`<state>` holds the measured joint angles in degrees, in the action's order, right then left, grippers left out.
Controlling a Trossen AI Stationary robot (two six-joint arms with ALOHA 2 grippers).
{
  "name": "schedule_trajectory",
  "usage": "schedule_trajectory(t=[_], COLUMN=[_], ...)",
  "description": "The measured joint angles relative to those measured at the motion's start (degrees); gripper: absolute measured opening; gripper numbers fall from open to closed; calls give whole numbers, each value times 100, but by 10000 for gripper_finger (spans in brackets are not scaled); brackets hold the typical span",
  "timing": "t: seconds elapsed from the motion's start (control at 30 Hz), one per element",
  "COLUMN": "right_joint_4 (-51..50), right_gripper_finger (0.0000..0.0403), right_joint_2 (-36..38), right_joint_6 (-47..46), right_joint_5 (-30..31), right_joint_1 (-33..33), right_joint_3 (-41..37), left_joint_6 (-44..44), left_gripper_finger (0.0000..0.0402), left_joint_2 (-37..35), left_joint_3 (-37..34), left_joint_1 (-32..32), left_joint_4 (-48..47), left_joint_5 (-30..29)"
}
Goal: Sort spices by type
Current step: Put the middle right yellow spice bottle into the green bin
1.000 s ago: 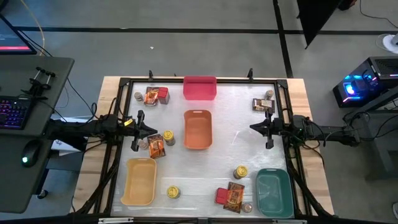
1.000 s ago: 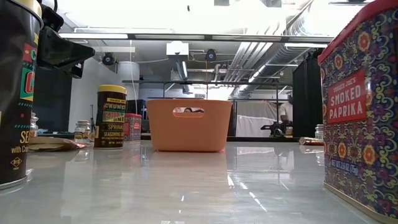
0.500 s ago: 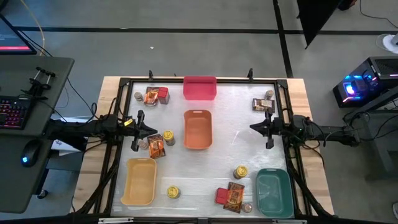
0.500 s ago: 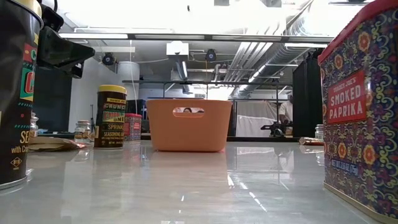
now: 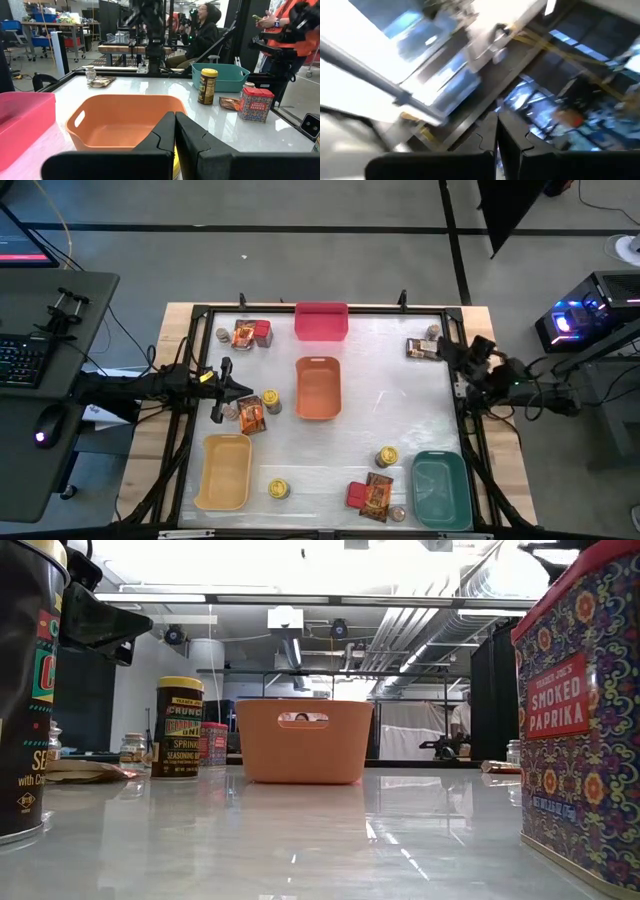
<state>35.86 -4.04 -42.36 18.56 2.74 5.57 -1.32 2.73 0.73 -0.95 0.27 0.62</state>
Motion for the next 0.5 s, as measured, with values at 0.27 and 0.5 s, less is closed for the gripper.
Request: schedule_trajectory(t=[0.27,0.5], right_joint_4=[-4405,-6971], right_gripper_finger=[105,213], right_joint_2=[-2142,-4643], right_joint_6=[83,36], right_joint_5=[-1731,-3396], right_joint_1=[-30,-1068], right_joint_3=[2678,5031], left_joint_6=[1,0], left_gripper_finger=[0,0], left_joint_2=[0,-1], left_joint_3=[0,0], left_joint_1=[0,0], left_joint_4=[2,2], left_joint_5=[2,2])
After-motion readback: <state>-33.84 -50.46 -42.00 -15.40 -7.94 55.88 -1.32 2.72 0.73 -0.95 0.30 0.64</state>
